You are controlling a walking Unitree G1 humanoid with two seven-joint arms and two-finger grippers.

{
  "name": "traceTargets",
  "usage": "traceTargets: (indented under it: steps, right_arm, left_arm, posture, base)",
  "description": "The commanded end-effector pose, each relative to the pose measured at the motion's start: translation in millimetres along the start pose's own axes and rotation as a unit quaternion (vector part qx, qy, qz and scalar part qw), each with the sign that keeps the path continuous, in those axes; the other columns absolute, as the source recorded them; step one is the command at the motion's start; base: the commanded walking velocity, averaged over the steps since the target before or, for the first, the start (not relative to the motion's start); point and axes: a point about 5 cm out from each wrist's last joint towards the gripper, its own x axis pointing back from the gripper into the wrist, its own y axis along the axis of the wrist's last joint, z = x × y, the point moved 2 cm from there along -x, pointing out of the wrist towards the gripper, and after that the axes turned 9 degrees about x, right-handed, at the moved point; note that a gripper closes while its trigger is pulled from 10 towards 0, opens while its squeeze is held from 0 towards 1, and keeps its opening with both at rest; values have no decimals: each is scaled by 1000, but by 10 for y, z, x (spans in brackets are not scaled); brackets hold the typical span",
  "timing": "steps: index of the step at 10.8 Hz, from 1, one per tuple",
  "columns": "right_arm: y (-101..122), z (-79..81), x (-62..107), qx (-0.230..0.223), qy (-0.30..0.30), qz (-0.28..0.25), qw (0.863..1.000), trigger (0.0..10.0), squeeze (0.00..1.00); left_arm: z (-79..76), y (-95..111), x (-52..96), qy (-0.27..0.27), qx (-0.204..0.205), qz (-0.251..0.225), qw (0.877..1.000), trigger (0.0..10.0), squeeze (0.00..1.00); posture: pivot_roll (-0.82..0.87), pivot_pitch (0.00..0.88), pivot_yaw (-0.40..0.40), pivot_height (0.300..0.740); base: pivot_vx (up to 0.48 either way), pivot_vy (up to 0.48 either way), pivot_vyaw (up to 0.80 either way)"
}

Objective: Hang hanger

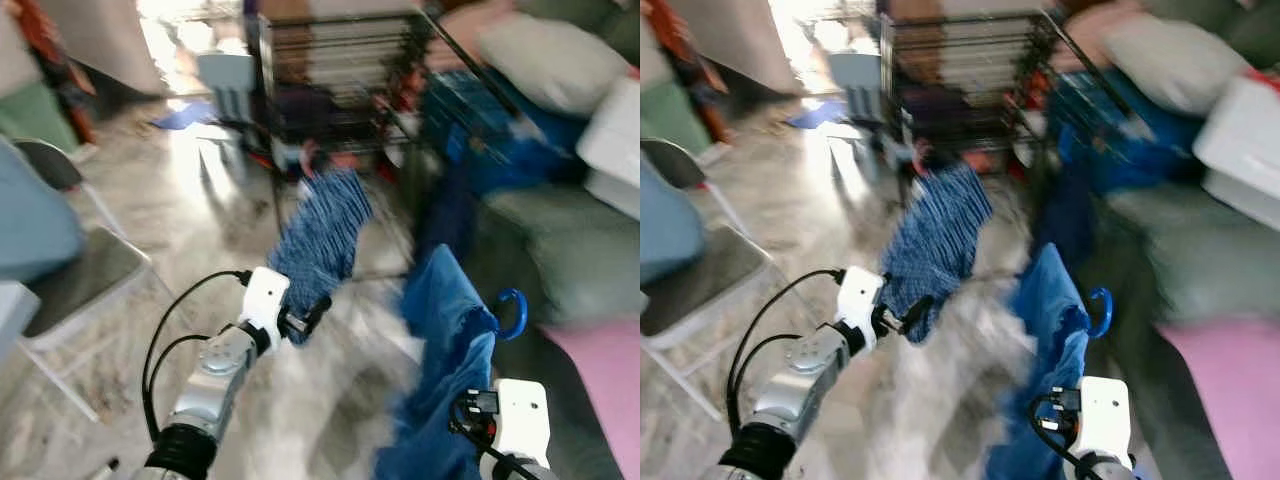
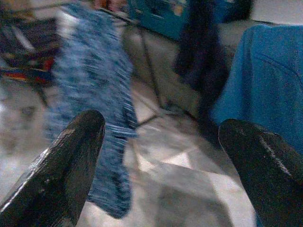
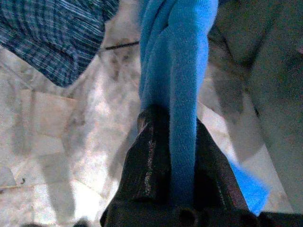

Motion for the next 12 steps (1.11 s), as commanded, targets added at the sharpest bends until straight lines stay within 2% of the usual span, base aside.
traceTargets:
  steps: [1,3,6,8,9,10,12]
  right_arm:
    - [133,65,6,-5,13,-27,1000,10000,0]
    - [128,217,10,7,71,-19,997,10000,0]
    - [94,210,-25,6,59,-8,998,10000,0]
    - [106,212,-29,8,63,-9,998,10000,0]
    - [96,199,-35,11,59,-7,998,10000,0]
    - [128,139,-52,19,34,-13,999,10000,0]
    - [163,-49,-79,17,-22,-18,999,10000,0]
  left_arm:
    - [103,23,43,14,-5,2,1000,10000,0]
    - [102,1,25,16,9,17,1000,10000,0]
    - [80,34,1,8,8,10,1000,10000,0]
    - [40,18,-33,10,-1,17,1000,10000,0]
    - [13,24,-49,-9,12,17,1000,10000,0]
    - [-9,61,-57,-22,9,6,1000,10000,0]
    - [-24,80,-70,-25,13,0,1000,10000,0]
  posture:
    - [-69,0,30,740]
    - [-63,0,34,740]
    - [-63,0,40,740]
    - [-66,0,41,740]
    - [-68,0,40,740]
    - [-69,0,39,740]
    - [-71,0,36,740]
  base:
    - [424,0,0]
    - [161,411,0]
    - [0,465,0]
    - [0,0,0]
    - [0,0,0]
    - [337,0,0]
    - [435,0,0]
